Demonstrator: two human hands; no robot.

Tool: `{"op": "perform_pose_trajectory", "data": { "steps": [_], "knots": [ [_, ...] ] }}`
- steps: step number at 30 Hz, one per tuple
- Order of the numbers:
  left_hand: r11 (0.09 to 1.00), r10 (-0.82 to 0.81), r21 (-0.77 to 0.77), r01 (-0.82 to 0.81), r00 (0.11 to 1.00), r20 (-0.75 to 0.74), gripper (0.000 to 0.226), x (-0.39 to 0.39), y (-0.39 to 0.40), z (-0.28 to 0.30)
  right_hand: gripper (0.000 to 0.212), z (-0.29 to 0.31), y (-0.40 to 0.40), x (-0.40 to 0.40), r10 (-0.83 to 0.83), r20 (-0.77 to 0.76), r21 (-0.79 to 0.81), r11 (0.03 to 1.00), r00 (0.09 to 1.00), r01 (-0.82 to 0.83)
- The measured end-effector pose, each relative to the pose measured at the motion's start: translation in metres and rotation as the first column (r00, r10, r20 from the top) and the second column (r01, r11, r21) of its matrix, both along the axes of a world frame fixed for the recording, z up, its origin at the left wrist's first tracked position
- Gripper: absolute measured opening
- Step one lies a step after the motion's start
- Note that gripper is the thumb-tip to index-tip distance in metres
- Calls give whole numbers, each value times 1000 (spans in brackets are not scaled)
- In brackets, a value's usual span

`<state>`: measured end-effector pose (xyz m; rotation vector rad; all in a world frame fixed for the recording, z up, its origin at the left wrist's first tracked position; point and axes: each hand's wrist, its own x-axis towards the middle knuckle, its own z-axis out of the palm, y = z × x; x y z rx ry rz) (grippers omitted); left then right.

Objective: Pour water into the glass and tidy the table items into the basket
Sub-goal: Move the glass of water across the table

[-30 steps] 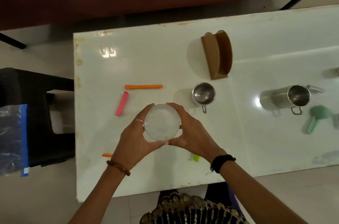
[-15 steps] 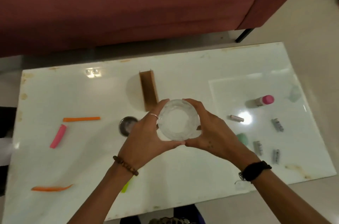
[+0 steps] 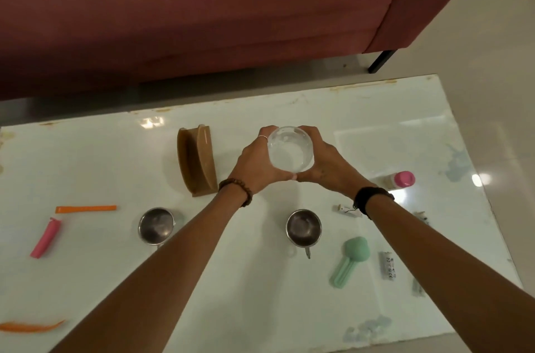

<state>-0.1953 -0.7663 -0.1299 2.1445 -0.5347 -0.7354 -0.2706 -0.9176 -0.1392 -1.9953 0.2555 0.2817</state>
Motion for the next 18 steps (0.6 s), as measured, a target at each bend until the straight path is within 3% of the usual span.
{"op": "perform_pose_trajectory", "data": {
  "steps": [18],
  "knots": [
    [996,11,91,-8,999,-30,91,16,-12,-9,81,-30,-11,21,-30,-38,88,996,999,33]
  ]
}}
